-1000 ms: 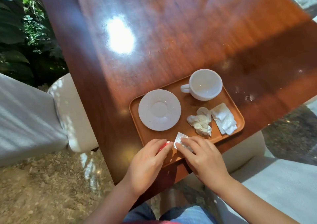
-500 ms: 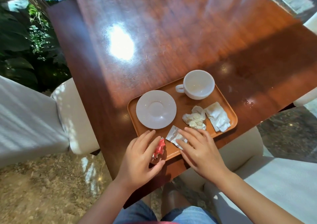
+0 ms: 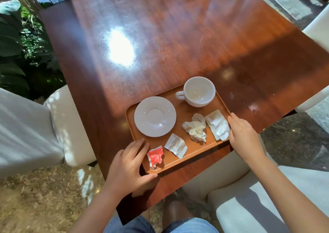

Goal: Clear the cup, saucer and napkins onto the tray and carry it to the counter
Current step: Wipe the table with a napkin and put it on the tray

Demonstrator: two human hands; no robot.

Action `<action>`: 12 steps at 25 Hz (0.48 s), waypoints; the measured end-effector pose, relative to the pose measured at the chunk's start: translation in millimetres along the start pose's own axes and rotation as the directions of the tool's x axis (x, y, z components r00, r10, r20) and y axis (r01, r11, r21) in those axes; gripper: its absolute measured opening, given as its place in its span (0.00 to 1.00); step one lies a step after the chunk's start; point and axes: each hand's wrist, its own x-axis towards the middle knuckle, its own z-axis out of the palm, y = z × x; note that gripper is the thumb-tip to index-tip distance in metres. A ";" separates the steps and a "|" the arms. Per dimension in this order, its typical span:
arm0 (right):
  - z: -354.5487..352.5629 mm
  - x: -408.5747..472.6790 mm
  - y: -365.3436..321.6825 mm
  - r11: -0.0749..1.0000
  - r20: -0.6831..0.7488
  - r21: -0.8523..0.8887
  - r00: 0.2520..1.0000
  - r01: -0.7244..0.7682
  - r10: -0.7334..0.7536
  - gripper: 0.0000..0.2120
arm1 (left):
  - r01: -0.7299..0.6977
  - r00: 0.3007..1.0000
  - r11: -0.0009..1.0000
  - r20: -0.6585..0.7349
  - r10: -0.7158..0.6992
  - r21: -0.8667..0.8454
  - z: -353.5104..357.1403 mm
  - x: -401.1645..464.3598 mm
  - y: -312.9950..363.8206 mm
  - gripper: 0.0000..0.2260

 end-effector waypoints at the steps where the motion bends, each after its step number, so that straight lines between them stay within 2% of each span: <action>1: 1.1 1.1 -3.6 1.000 -0.010 0.025 1.000 -0.001 0.001 0.20 | -0.004 1.000 1.000 0.009 0.004 0.012 -3.8 3.0 -7.4 0.39; 8: 13.0 16.1 -48.0 0.994 -0.060 0.066 0.994 0.093 -0.089 0.20 | -0.013 0.998 0.989 0.070 0.003 0.144 -40.6 36.0 -75.7 0.40; 12: 16.8 40.4 -70.5 0.993 -0.067 0.045 0.992 0.111 -0.108 0.21 | -0.015 0.997 0.988 0.076 0.004 0.153 -49.6 48.0 -107.1 0.40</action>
